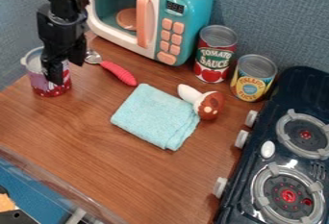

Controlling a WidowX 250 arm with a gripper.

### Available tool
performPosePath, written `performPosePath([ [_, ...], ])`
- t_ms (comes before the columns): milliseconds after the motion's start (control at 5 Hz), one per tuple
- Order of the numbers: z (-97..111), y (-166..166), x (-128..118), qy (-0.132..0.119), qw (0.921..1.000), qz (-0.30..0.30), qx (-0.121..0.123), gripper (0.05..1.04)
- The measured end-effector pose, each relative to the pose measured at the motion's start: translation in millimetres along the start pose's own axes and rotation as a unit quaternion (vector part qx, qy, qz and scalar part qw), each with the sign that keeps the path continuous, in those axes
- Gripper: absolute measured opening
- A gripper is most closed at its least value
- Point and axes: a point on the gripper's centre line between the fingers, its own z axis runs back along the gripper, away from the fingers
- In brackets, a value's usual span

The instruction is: Move the can to the left side

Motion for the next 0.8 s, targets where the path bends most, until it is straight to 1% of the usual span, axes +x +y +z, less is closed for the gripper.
performPosePath([
  [200, -2.8, 4.0, -0.2, 0.002, 1.0000, -0.005, 0.002, 0.999],
  [400, 15.9, 13.9, -16.8, 0.028, 0.9993, -0.019, -0.018, 0.999],
  [600, 32.4, 24.5, -44.4, 0.039, 0.9966, -0.065, -0.031, 0.999],
  [800, 56.0, 24.7, -47.7, 0.031, 0.9922, -0.092, -0.077, 0.999],
])
